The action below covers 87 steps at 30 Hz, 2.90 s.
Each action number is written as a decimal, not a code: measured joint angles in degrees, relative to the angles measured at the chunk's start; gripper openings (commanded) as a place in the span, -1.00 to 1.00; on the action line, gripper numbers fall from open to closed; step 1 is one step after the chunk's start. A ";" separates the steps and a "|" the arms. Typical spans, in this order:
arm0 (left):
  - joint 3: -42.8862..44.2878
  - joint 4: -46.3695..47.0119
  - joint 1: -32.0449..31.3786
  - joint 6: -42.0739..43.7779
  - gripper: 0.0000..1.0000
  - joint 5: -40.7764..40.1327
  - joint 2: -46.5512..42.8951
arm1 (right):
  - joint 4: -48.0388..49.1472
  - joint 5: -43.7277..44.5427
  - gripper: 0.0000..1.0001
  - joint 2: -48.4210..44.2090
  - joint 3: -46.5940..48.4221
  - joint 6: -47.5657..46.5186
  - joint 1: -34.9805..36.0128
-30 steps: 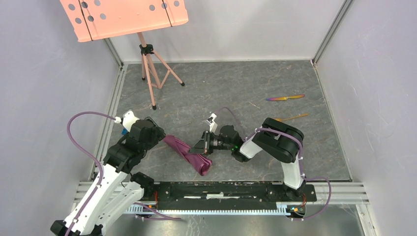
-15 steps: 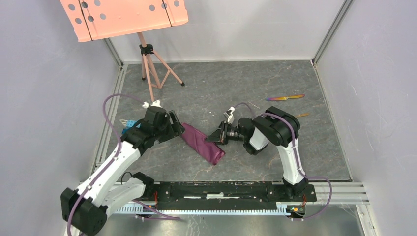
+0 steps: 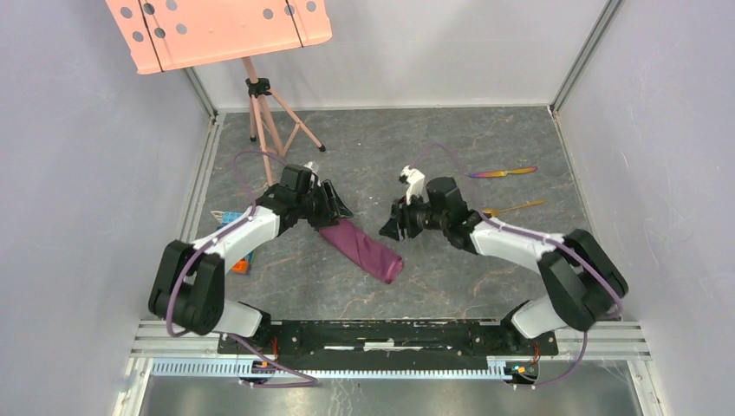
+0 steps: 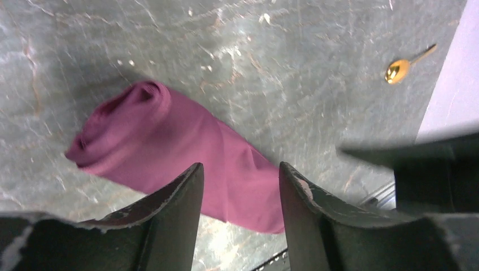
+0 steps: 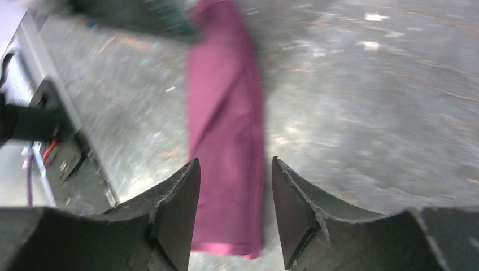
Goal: Fold the napkin into a case and place the utensils inside
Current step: Rotate the smaller rectangle-folded napkin at the center of the board, then move the smaller rectangle folded napkin to the center of the board.
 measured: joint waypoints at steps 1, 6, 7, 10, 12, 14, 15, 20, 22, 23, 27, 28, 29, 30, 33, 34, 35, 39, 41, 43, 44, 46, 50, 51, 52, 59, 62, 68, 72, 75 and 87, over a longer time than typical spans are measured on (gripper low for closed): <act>0.00 1.66 0.83 -0.09 0.14 0.70 1.88 | -1.62 0.63 -0.12 -2.19 -0.09 -1.31 2.05; 0.00 5.77 3.56 -0.15 0.06 1.14 8.11 | -1.40 -1.14 -0.44 -7.48 -4.33 -2.38 11.54; 0.00 6.40 3.80 -0.15 0.03 0.90 8.98 | -1.11 -1.38 -0.46 -7.13 -5.20 -2.23 11.91; 0.00 7.98 4.02 -0.13 0.03 0.09 11.74 | -0.39 -0.33 -0.56 -4.31 -7.91 -2.16 11.93; 0.00 8.50 4.04 -0.11 0.03 -1.07 13.51 | -0.50 2.05 -0.57 -1.66 -8.79 -2.64 11.74; 0.02 8.87 4.04 -0.04 0.02 -1.73 14.75 | -0.63 4.85 -0.57 0.20 -9.20 -3.37 11.47; 0.17 8.92 4.04 -0.04 0.02 -1.79 15.17 | -0.52 5.57 -0.57 0.59 -9.20 -3.65 11.34; 0.68 8.85 4.04 0.09 0.07 -3.10 14.95 | -3.56 11.82 -0.50 0.55 -6.58 -7.37 11.32; 0.63 7.45 4.04 0.09 0.12 -3.19 13.35 | -5.49 13.00 -0.40 0.04 -5.64 -8.39 11.32; 0.63 6.80 4.04 0.09 0.15 -3.19 12.17 | -6.54 13.16 -0.34 -0.50 -5.27 -8.74 11.32; 0.92 5.20 4.04 0.09 0.22 -2.78 6.80 | -8.90 12.11 -0.18 -3.04 -3.96 -9.14 11.26; 1.11 5.40 4.04 0.07 0.22 -2.73 6.25 | -8.79 11.78 -0.16 -3.28 -3.76 -9.07 11.26; 1.22 5.79 4.04 0.00 0.22 -2.64 6.14 | -8.50 11.58 -0.16 -3.32 -3.72 -8.90 11.26; 1.22 6.71 4.04 -0.13 0.22 -2.40 6.45 | -8.28 11.39 -0.16 -3.32 -3.72 -8.66 11.23; 1.11 9.51 4.04 -0.90 0.22 -2.29 9.97 | -6.10 10.97 -0.16 -3.30 -5.09 -7.23 11.21; 0.98 9.90 4.04 -1.03 0.23 -2.36 11.15 | -5.11 11.02 -0.16 -3.28 -5.92 -6.80 11.21; 0.37 10.62 4.02 -1.27 0.23 -2.62 12.59 | -4.26 11.21 -0.16 -3.19 -6.97 -6.25 11.19; -1.77 11.41 4.02 -1.64 0.29 -4.11 13.20 | -2.78 12.59 -0.16 -1.09 -8.17 -6.32 10.62; -3.02 12.15 3.87 -1.64 0.32 -5.64 12.00 | -1.70 13.92 -0.15 0.22 -7.39 -7.85 10.29; -5.73 13.14 3.89 -1.68 0.35 -7.37 9.35 | -1.29 15.96 -0.13 2.19 -5.51 -10.43 10.08; -7.61 13.40 3.93 -1.68 0.36 -8.13 7.39 | -1.11 17.22 -0.11 3.65 -4.00 -12.07 9.99; -11.06 13.27 3.93 -1.75 0.37 -9.14 3.41 | -0.72 19.56 -0.07 6.36 -1.25 -14.69 9.92; -17.40 11.52 3.72 -2.54 0.38 -9.31 -4.96 | -0.35 22.84 0.03 12.26 5.46 -19.43 9.86; -18.49 11.02 3.45 -2.97 0.38 -9.35 -6.64 | -0.15 22.99 0.04 13.60 7.04 -19.98 9.86; -19.85 10.25 2.99 -3.74 0.39 -9.51 -8.83 | 0.07 22.14 0.04 15.87 9.75 -20.68 9.84; -24.65 1.33 -8.04 -7.43 0.55 -11.47 -24.65 | 2.43 10.01 0.12 32.06 32.28 -13.49 9.90; -22.03 -4.55 -10.16 -6.88 0.64 -11.54 -27.85 | 0.39 6.60 0.27 32.24 37.33 -9.44 9.75; -8.11 -14.27 -10.71 -0.46 0.49 -14.21 -23.04 | -0.74 1.46 0.32 17.27 25.44 -2.43 2.91; -0.98 -16.57 -11.78 4.20 0.43 -15.47 -12.70 | -1.49 0.79 0.32 5.46 13.79 -1.64 -6.99; 1.49 -18.08 -12.76 6.73 0.33 -16.68 -6.38 | -2.21 0.87 0.31 -1.01 5.27 -2.23 -10.23; -7.45 -20.15 -13.11 1.64 -0.12 -19.58 -12.00 | 5.49 -9.14 0.24 -4.09 -11.61 2.49 -1.57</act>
